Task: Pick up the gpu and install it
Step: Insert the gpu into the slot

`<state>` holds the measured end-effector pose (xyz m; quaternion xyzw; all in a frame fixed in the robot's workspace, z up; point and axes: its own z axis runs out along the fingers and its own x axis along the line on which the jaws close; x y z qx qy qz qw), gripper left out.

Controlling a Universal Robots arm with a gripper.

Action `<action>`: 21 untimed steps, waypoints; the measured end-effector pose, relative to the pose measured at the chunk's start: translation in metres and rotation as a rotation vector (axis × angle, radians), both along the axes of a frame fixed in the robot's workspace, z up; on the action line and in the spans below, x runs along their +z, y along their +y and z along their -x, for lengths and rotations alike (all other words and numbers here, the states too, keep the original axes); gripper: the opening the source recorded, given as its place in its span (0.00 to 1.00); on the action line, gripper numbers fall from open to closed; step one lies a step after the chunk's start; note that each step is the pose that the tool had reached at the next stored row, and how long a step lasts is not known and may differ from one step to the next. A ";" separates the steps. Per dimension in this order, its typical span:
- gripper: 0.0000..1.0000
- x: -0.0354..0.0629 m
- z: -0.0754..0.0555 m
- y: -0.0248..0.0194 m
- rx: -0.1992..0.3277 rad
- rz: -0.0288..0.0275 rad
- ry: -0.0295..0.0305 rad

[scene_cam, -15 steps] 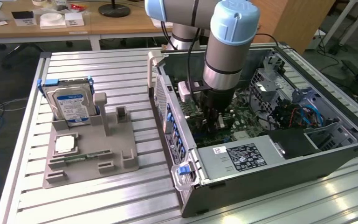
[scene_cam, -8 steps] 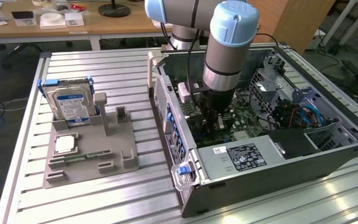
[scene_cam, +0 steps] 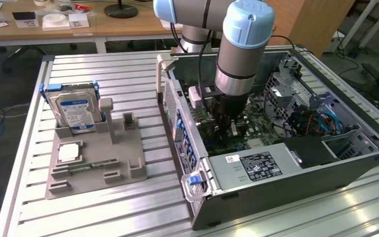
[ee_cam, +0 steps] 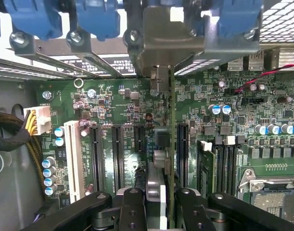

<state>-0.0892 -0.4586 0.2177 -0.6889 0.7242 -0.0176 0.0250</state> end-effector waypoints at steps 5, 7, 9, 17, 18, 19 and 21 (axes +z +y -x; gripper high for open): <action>0.28 -0.0001 0.000 0.0006 0.001 0.0001 0.0001; 0.28 -0.0004 0.000 0.0007 0.001 0.0002 0.0002; 0.28 -0.0018 0.000 0.0007 0.001 -0.0001 0.0010; 0.28 -0.0082 0.000 0.0008 0.002 -0.0008 0.0098; 0.28 -0.0080 0.000 0.0008 0.002 -0.0004 0.0101; 0.28 -0.0078 0.000 0.0007 0.001 -0.0002 0.0102; 0.28 -0.0078 0.000 0.0007 0.001 -0.0001 0.0102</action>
